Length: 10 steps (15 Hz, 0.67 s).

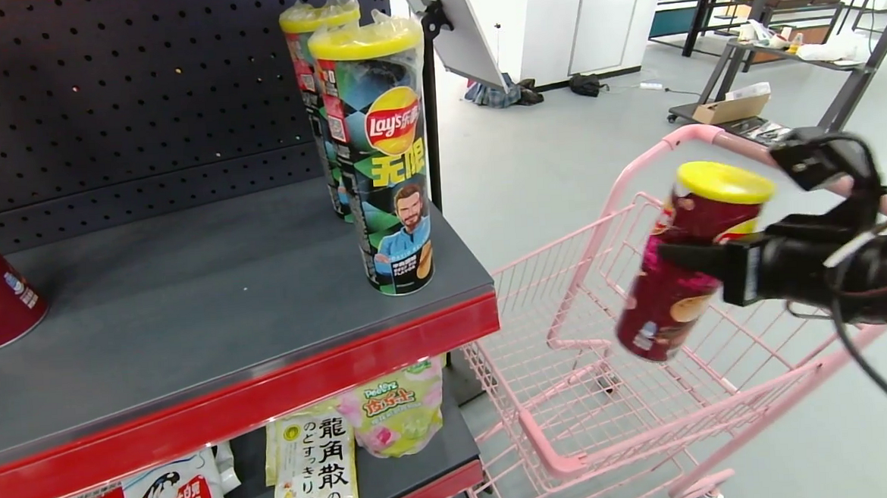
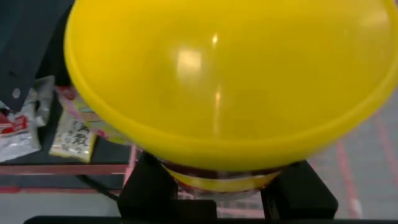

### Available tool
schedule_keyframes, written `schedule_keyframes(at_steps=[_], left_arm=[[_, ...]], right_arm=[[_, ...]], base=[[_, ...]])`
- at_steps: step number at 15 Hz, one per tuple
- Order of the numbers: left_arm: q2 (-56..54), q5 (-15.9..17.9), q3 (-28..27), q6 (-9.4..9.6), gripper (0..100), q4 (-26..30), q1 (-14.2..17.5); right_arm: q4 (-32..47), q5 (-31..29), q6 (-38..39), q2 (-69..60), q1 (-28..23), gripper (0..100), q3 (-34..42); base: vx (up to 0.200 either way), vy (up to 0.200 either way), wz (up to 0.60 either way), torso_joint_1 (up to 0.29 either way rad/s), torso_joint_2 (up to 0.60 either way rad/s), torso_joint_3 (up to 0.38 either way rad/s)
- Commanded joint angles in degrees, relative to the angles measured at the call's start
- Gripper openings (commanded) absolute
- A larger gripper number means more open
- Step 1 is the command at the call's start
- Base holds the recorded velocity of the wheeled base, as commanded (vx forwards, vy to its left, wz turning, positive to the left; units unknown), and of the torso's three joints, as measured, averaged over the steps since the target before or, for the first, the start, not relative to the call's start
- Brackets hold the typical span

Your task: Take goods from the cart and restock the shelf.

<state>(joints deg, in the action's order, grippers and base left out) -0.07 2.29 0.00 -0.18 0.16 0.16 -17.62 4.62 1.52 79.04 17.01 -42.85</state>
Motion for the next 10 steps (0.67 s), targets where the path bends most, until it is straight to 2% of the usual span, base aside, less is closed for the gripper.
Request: schedule_keyframes(at_steps=[1,2,5,7,10], left_arm=[[0.07,-0.01,0.00,0.01,100,0.02,0.02],[0.07,0.08,0.00,0.01,100,0.02,0.02],[0.07,0.08,0.00,0.01,100,0.02,0.02],[0.07,0.08,0.00,0.09,100,0.02,0.02],[0.07,0.08,0.00,0.01,100,0.02,0.02]], right_arm=[[22.89,-7.61,-1.44,-27.63,-3.56,0,-1.80],[28.16,-7.78,1.38,-33.16,-3.73,0,-0.83],[40.38,-8.58,1.90,-44.94,-6.11,0,1.10],[44.86,-7.96,1.11,-48.28,-6.90,0,3.39],[45.04,-9.19,-0.21,-49.69,-7.60,0,5.58]], base=[[0.000,0.000,0.00,0.000,0.00,0.000],[0.000,0.000,0.00,0.000,0.00,0.000],[0.000,0.000,0.00,0.000,0.00,0.000],[0.000,0.000,0.00,0.000,0.00,0.000],[0.000,0.000,0.00,0.000,0.00,0.000]])
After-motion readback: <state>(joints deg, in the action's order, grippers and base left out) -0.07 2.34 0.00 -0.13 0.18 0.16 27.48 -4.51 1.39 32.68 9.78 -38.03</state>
